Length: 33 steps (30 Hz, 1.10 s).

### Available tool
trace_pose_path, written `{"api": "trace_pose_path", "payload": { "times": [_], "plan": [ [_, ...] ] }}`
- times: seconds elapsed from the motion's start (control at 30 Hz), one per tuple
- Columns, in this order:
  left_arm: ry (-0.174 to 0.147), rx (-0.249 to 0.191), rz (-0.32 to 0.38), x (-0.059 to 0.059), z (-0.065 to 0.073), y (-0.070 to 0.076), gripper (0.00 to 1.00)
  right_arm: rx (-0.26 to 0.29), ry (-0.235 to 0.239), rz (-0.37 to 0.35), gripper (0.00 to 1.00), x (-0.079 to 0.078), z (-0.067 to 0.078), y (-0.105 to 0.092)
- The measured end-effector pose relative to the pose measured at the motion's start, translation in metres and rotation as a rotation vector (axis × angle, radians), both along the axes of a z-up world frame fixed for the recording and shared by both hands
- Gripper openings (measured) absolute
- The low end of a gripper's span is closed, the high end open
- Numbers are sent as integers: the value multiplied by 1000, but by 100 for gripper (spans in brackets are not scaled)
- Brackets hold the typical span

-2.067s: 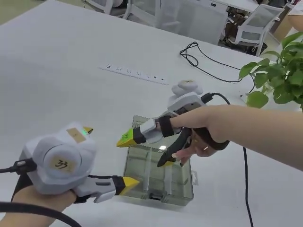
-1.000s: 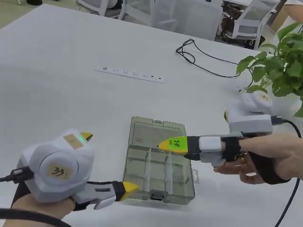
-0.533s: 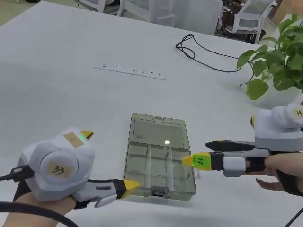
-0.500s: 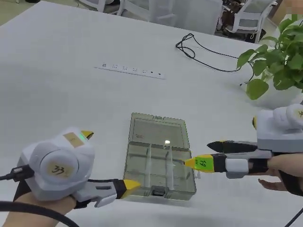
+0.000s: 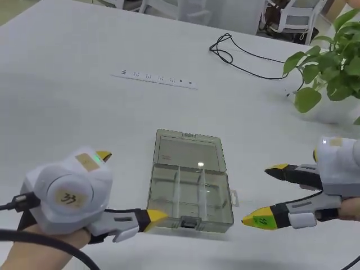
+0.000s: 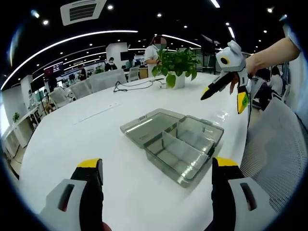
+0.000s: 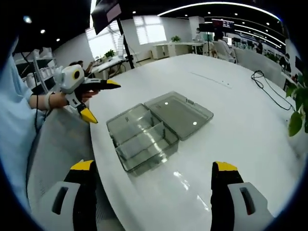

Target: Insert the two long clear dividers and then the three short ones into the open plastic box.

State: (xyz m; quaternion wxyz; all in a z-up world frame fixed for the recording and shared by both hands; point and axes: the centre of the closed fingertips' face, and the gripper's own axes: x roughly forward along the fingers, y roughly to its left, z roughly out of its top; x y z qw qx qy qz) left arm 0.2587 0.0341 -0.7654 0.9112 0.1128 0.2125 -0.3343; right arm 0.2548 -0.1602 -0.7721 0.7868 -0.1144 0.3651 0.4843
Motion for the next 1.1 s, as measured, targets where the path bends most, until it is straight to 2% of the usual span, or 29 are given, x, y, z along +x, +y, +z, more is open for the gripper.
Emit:
{"api": "trace_pose_path", "payload": {
  "times": [0.03, 0.07, 0.17, 0.3, 0.53, 0.6, 0.8, 0.97, 1.1],
  "plan": [
    [0, 1, 0, 0, 0, 0, 96, -9, -1, 20, 100, -2, -2, -1],
    [1, 1, 0, 0, 0, 0, 96, -43, -19, 40, 100, -1, -6, -5],
    [1, 3, -2, 0, 0, 0, 96, -101, -35, 100, 99, -3, -13, -10],
    [2, 3, -6, 0, -1, -1, 96, -217, -61, 204, 95, -3, -25, -18],
    [5, 4, -5, 0, -1, -1, 96, -324, -67, 326, 86, 5, -42, -29],
    [6, 5, -3, 0, -2, 0, 96, -332, -74, 354, 84, 6, -44, -28],
    [9, 4, -6, -1, -2, -1, 96, -407, -62, 416, 77, 9, -56, -34],
    [7, -2, -11, -1, -2, -2, 96, -433, -61, 465, 72, 11, -63, -32],
    [18, -15, -13, -2, -3, -3, 97, -450, -50, 498, 69, 11, -69, -29]
  ]
}}
